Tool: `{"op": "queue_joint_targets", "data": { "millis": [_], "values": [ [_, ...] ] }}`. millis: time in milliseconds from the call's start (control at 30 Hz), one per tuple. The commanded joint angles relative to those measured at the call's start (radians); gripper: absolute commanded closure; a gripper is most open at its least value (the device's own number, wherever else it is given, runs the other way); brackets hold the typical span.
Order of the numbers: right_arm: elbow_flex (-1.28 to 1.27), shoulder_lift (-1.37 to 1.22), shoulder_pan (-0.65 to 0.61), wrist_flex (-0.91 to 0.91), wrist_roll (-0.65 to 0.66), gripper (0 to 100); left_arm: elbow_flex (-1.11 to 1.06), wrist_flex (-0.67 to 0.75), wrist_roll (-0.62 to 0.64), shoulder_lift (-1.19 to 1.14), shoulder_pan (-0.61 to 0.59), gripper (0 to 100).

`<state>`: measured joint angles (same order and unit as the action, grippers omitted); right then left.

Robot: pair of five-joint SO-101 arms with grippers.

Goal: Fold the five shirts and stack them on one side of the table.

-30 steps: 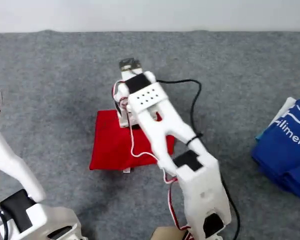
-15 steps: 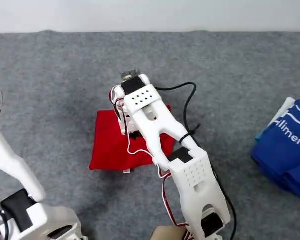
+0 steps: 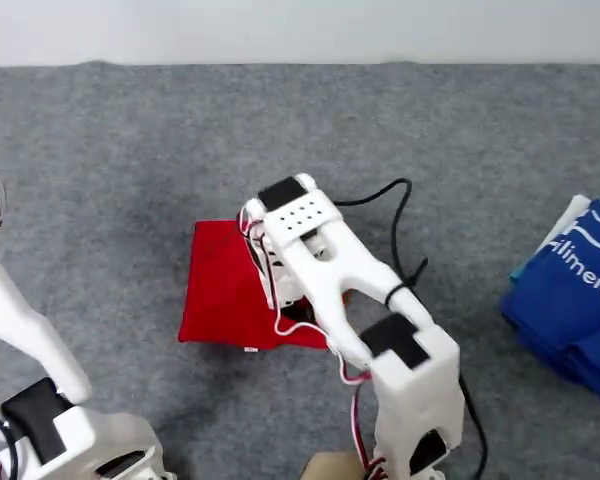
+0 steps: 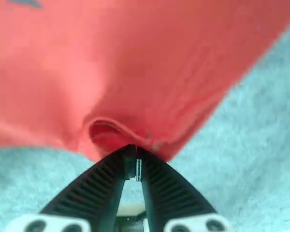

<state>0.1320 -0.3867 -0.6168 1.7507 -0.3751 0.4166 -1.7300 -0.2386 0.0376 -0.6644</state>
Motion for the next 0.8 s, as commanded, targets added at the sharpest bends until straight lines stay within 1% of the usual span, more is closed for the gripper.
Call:
{"op": "queue_joint_targets", "data": {
  "millis": [0,200,333,400,533,600,767],
  "values": [
    [-0.038,0.153,0.002,0.044,0.008,99.0,0.007,0.014,-0.009,0.034,-0.002,100],
    [-0.144,0.252,0.068,0.042,0.009,99.0,0.007,0.012,-0.011,0.035,-0.002,100],
    [-0.149,0.297,0.122,0.042,0.011,99.0,0.007,0.008,-0.037,0.043,-0.003,100],
    [-0.149,0.323,0.12,0.035,0.011,99.0,0.007,0.006,-0.04,0.043,-0.006,100],
    [-0.149,0.348,0.061,0.03,0.011,99.0,0.007,0.006,-0.041,0.043,-0.008,100],
    [-0.149,0.335,0.05,0.018,0.011,99.0,0.007,0.006,-0.041,0.043,-0.008,100],
    [-0.147,0.288,0.111,-0.081,0.011,97.5,0.007,-0.021,-0.043,0.043,-0.008,100]
  ]
}}
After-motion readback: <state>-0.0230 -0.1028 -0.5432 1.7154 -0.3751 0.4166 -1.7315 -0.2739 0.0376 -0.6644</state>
